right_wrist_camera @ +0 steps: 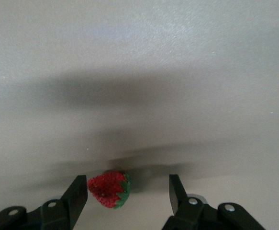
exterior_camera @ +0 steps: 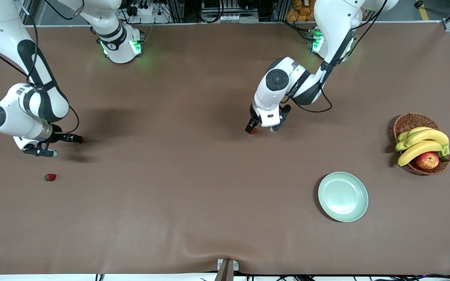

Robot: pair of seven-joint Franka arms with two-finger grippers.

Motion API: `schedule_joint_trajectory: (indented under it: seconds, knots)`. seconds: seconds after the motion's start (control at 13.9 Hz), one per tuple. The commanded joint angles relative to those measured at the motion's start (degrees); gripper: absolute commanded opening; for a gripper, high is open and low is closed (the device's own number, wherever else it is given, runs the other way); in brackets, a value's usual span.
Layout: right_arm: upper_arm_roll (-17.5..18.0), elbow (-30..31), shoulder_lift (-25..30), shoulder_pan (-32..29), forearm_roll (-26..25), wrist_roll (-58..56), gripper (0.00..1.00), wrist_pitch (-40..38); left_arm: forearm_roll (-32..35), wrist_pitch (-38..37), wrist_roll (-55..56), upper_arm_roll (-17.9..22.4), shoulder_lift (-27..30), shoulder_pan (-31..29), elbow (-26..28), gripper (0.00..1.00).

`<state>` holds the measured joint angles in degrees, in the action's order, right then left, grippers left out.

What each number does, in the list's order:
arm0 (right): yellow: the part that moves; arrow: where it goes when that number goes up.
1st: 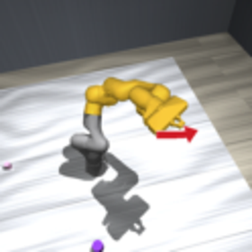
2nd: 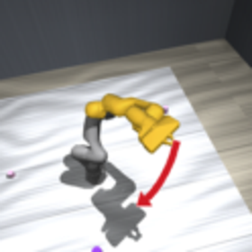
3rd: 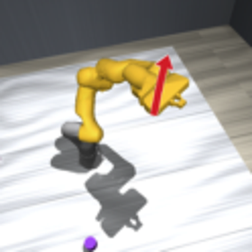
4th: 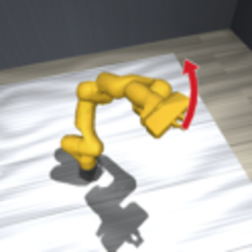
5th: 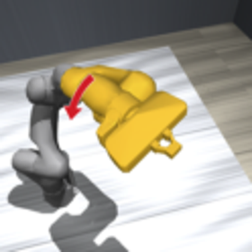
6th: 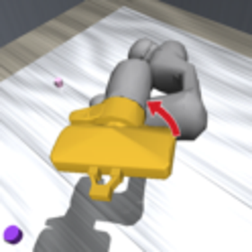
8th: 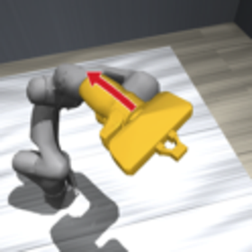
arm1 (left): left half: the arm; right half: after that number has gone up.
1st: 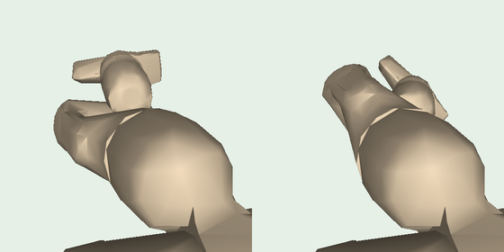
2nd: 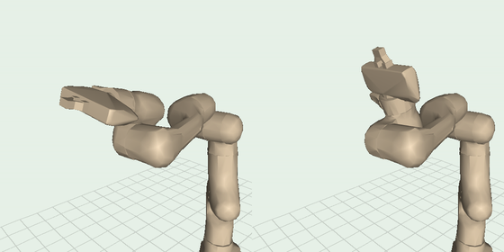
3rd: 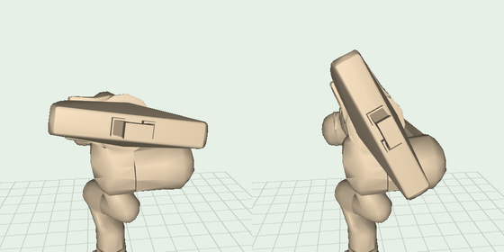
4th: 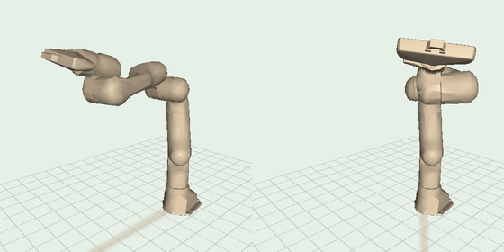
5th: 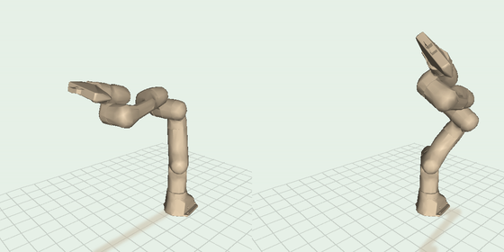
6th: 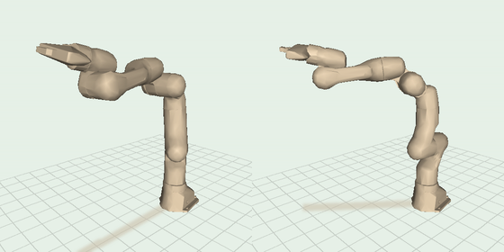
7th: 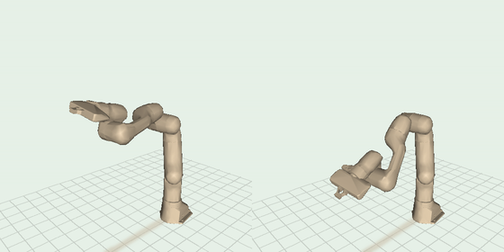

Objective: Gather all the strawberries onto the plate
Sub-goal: 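Grasp the strawberry with the left gripper while the right gripper grasps another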

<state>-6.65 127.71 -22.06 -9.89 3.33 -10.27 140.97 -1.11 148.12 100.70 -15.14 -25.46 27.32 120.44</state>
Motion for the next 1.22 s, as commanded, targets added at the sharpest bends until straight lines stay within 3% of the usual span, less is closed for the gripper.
schedule_joint_trajectory:
  seconds: [0.0, 0.22, 0.43, 0.65, 0.79, 0.93, 1.08, 1.15]
  knots:
    - [1.29, 0.96, 0.61, -0.92, 0.10, -0.89, 0.72, 0.80, 0.05, 0.24, 3.18, 0.37, -3.45, -0.08, -3.80, 1.00]
    - [1.29, 0.96, 0.44, -0.31, 0.19, -0.89, 0.67, 0.89, 0.05, 0.24, 4.94, 1.33, -5.82, 0.18, -6.17, 1.00]
    - [1.29, 1.05, 0.53, -0.13, 0.19, -0.89, 0.46, 0.27, 0.14, 0.24, 5.47, 1.87, -7.59, 0.36, -6.97, 1.00]
    - [1.37, 1.31, 0.53, 0.04, 0.19, -0.89, 0.44, 0.27, 0.23, -0.03, 5.56, 1.87, -7.50, 0.27, -6.80, 1.00]
    - [1.37, 1.49, 0.61, 0.05, 0.19, -0.98, 0.34, 0.27, 0.31, -0.29, 5.56, 1.87, -7.42, 0.54, -6.53, 1.00]
    - [1.55, 1.49, 0.61, 0.22, 0.19, -0.98, 0.14, 0.18, 0.31, -0.29, 5.65, 1.87, -7.41, 0.71, -6.53, 1.00]
    - [1.73, 1.32, 1.22, 0.57, 0.19, -0.89, 0.00, -0.43, 0.58, -0.38, 5.56, 1.78, -7.50, 0.71, -6.53, 0.73]
    - [1.81, 0.53, 1.49, 0.49, 0.19, -0.81, 0.00, -2.17, 0.58, -0.38, 5.56, 1.78, -7.50, 0.71, -6.53, 0.68]
